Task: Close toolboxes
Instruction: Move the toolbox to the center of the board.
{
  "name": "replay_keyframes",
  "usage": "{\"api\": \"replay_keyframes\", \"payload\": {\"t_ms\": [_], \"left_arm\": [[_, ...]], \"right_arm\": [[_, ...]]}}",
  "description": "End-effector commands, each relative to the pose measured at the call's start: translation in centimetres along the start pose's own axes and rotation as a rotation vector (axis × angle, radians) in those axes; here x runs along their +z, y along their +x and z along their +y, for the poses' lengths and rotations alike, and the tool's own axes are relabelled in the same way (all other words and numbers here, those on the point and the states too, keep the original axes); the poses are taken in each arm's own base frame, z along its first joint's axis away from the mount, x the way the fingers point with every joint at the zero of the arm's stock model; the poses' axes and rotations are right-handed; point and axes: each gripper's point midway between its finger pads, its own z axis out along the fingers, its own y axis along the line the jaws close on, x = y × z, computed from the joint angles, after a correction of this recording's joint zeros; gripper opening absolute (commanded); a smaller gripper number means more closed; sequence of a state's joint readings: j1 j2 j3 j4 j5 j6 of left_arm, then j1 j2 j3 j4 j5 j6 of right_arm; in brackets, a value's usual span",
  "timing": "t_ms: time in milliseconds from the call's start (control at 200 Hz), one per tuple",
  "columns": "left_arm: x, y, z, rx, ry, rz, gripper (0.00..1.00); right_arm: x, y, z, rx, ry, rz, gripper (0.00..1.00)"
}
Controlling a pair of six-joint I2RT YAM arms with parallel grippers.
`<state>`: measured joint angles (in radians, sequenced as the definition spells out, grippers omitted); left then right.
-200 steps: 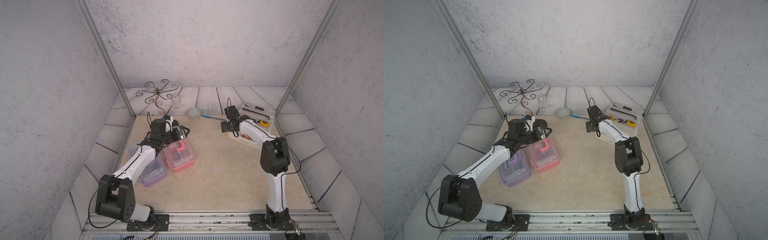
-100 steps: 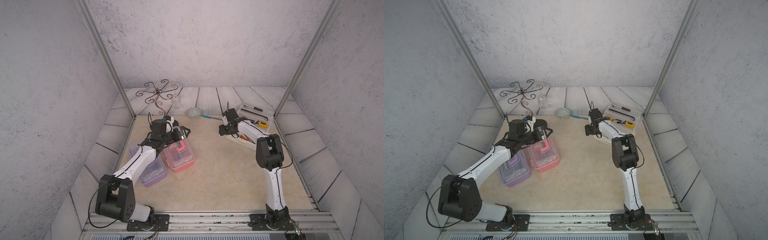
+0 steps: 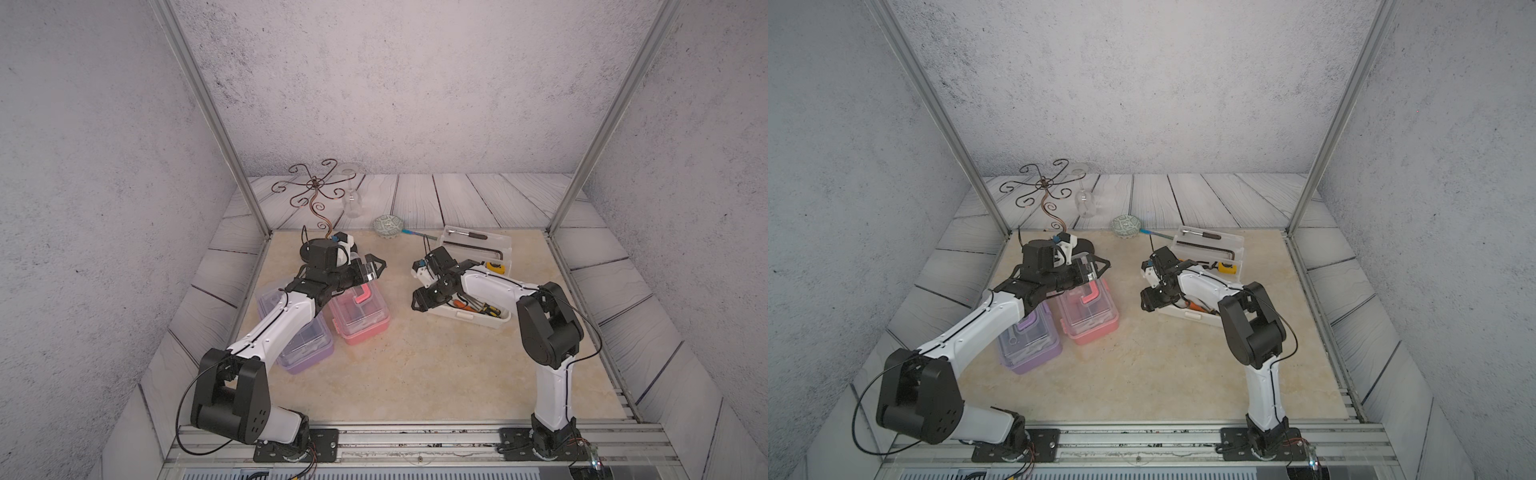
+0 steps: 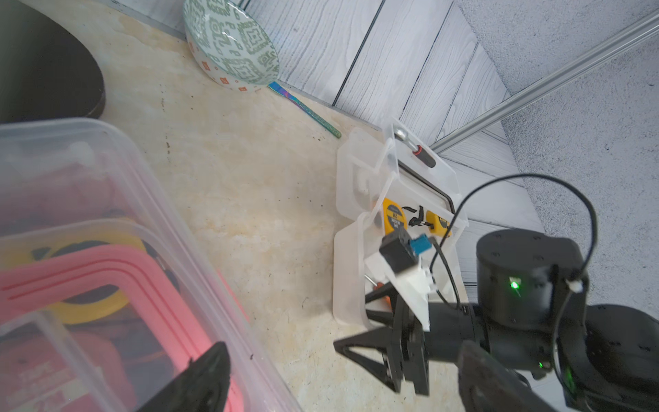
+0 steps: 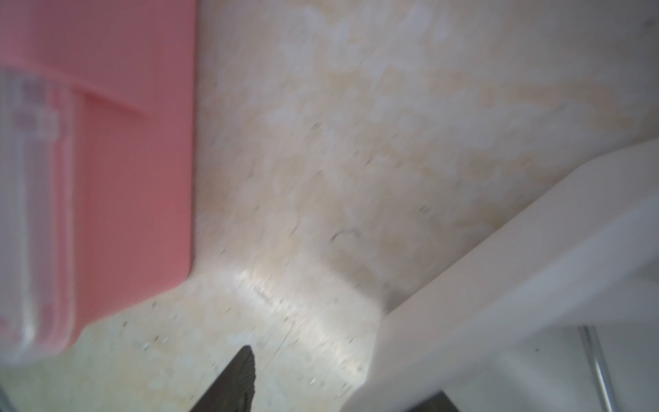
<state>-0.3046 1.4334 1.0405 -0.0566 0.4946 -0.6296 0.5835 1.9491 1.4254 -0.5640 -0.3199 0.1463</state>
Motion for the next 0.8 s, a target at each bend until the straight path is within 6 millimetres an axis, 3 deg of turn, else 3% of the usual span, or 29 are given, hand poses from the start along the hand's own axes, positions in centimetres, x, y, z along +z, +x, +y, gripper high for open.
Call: {"api": "replay_keyframes", "payload": {"t_ms": [0,135,260,360,555,791], "left_arm": [[0.3,0.7,-0.9,0.031,0.01,0.026,1.0],[0.8,1.5,-1.9,0.059,0.01,0.056,1.0],[1.2,1.9,-3.1,0.075,0.022,0.065,1.0],[2.1,2.6,-4.1,0.079,0.043,0.087,1.0],[5.2,5.6,-6.0,0.074,0.093,0.169,1.0],[8.4,8.5,-7.5,0.07,0.117,0.225,1.0]], "right_arm": [[-4.7,1.0,1.8,0.001,-0.054,-0.051,0.64],[-8.1,2.1,2.1,0.001,-0.015,-0.106,0.68],[-11.1,2.3,0.8,0.044,0.1,-0.188,0.78],[-13.7,2.3,-1.2,0.133,0.24,-0.266,1.0],[-17.5,4.7,-6.6,0.375,0.507,-0.326,0.99],[-18.2,10.4,-11.1,0.733,0.505,-0.318,0.99]]}}
